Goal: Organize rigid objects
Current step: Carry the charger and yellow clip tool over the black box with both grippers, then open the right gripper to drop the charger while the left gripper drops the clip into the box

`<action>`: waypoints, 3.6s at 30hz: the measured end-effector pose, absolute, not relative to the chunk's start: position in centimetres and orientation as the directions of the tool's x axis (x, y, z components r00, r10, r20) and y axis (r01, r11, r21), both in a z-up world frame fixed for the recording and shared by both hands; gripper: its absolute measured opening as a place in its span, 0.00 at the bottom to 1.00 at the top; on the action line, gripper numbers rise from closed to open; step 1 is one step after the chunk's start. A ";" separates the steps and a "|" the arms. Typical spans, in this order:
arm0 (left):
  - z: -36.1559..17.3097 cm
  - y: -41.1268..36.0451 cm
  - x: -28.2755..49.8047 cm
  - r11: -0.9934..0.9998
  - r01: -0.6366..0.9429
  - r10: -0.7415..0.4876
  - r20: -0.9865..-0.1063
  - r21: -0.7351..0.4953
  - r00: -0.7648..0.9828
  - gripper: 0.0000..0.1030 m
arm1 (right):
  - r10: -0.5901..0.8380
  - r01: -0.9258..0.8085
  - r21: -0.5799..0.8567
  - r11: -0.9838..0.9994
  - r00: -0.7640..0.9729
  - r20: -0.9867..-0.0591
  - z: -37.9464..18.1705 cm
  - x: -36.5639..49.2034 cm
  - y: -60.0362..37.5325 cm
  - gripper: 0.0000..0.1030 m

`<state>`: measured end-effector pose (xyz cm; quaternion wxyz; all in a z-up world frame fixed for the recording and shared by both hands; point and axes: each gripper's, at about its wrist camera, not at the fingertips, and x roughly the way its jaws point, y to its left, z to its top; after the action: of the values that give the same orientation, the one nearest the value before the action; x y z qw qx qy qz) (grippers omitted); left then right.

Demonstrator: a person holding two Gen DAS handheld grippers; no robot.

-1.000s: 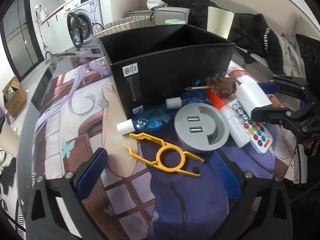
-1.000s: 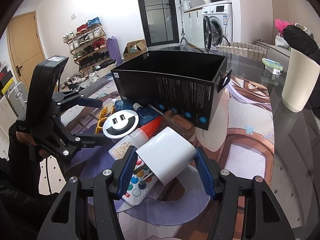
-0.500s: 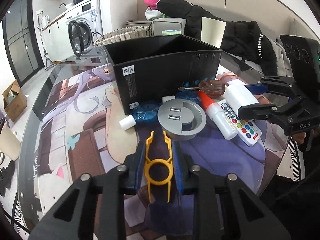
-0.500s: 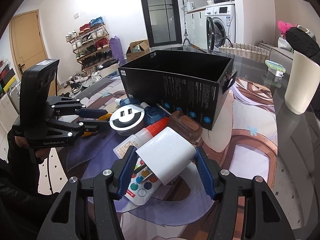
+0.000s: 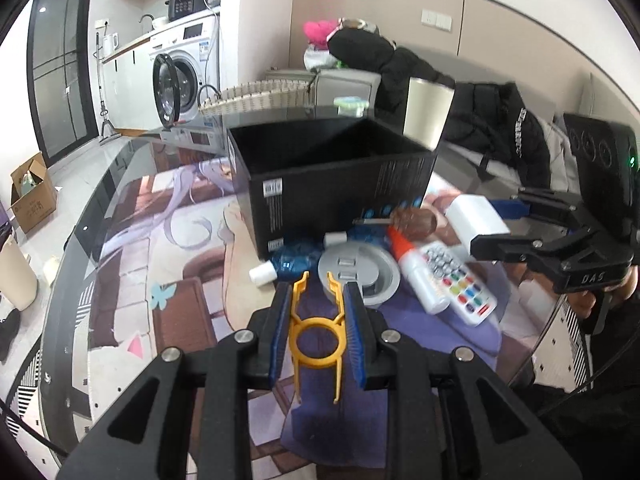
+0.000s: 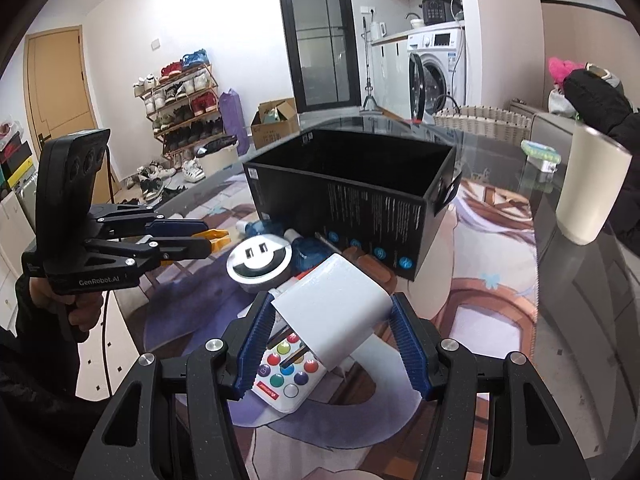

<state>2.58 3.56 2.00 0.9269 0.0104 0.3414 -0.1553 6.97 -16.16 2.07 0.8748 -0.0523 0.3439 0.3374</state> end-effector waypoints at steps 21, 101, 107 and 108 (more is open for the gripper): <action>7.0 2.9 6.2 0.961 0.240 -0.275 -0.481 -0.134 0.832 0.23 | 0.548 -0.608 0.095 0.789 0.624 -0.557 6.5 9.1 -16.6 0.58; 5.2 1.0 12.3 0.978 0.196 -0.205 -0.527 -0.074 0.825 1.00 | 0.484 -0.611 -0.026 0.792 0.652 -0.584 6.8 17.0 -13.3 0.99; 5.8 1.8 9.6 0.982 0.178 -0.182 -0.519 -0.058 0.835 1.00 | 0.475 -0.593 -0.016 0.805 0.661 -0.581 7.1 14.9 -14.9 1.00; 5.8 1.8 9.3 0.983 0.176 -0.178 -0.521 -0.053 0.835 1.00 | 0.476 -0.594 -0.015 0.804 0.659 -0.582 7.1 14.5 -15.1 1.00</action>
<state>9.28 1.84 5.77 0.9578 -0.0015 0.2720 -0.0924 14.49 -15.08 7.08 0.9050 -0.1022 0.2882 0.2957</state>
